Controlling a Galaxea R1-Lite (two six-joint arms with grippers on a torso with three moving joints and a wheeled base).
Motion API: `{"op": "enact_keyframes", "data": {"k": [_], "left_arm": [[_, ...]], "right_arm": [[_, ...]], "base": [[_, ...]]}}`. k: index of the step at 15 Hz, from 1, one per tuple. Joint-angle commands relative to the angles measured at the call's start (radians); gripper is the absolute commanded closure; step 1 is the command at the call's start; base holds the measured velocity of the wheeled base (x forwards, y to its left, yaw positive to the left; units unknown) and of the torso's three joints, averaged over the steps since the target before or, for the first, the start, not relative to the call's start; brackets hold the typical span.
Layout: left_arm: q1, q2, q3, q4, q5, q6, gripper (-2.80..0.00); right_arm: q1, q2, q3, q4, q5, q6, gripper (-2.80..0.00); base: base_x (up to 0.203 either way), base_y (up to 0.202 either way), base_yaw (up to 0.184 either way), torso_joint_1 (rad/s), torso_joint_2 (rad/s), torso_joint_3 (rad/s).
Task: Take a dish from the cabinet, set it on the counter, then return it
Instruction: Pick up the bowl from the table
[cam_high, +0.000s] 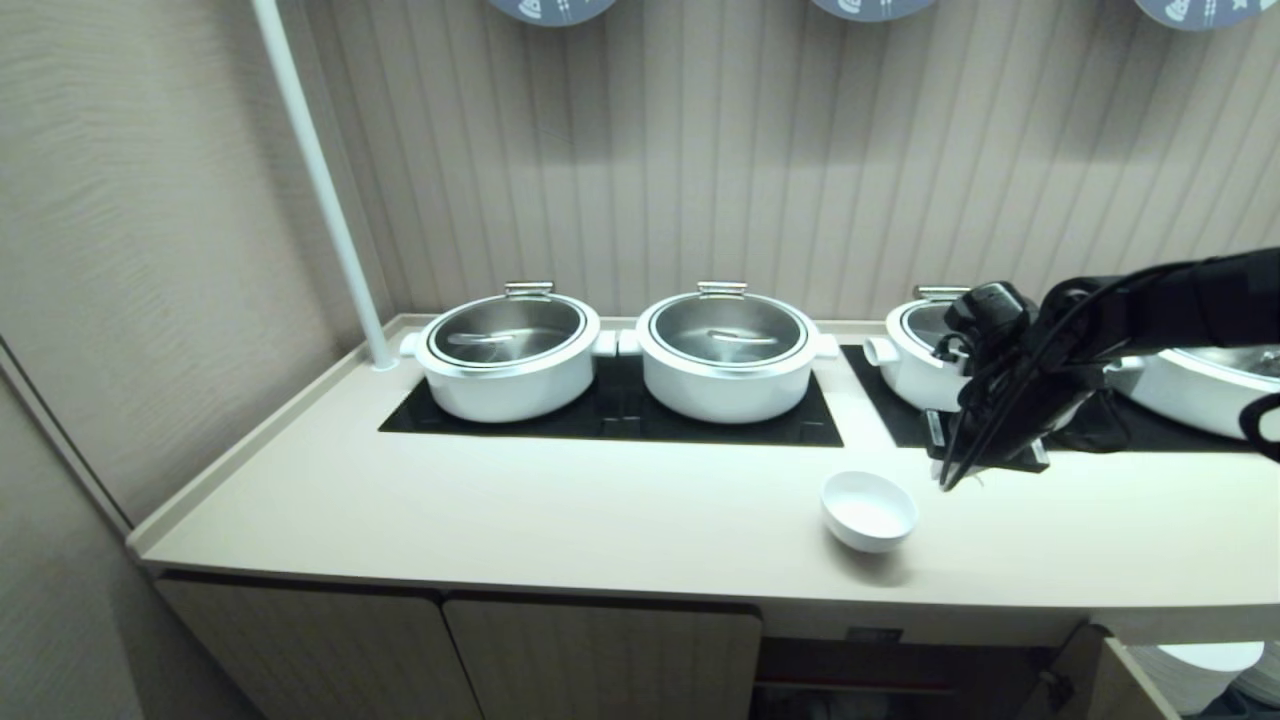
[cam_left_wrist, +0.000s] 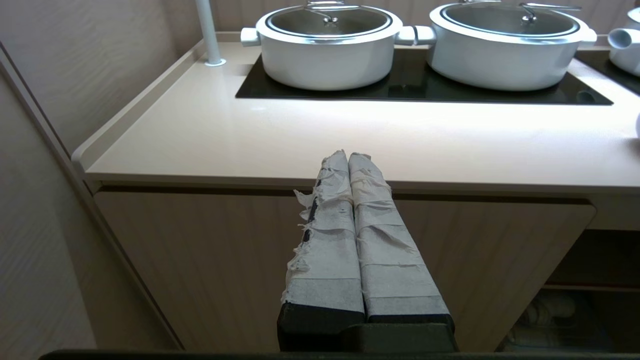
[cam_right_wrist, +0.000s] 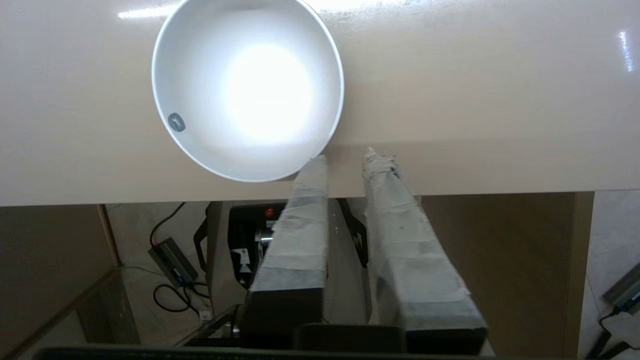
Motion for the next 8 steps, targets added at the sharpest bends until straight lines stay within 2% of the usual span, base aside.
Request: {"op": "enact_keyframes", "data": {"k": [1,8], "left_arm": [[0.0,0.0,0.0,0.0,0.0,-0.001,0.0],[0.0,0.0,0.0,0.0,0.0,-0.001,0.0]], "right_arm": [[-0.003,0.014,-0.002,0.003,0.0,0.001,-2.8],[-0.003,0.028,-0.005,-0.005,-0.002,-0.002,-2.8]], "base": [[0.0,0.0,0.0,0.0,0.0,0.0],[0.0,0.0,0.0,0.0,0.0,0.0]]}}
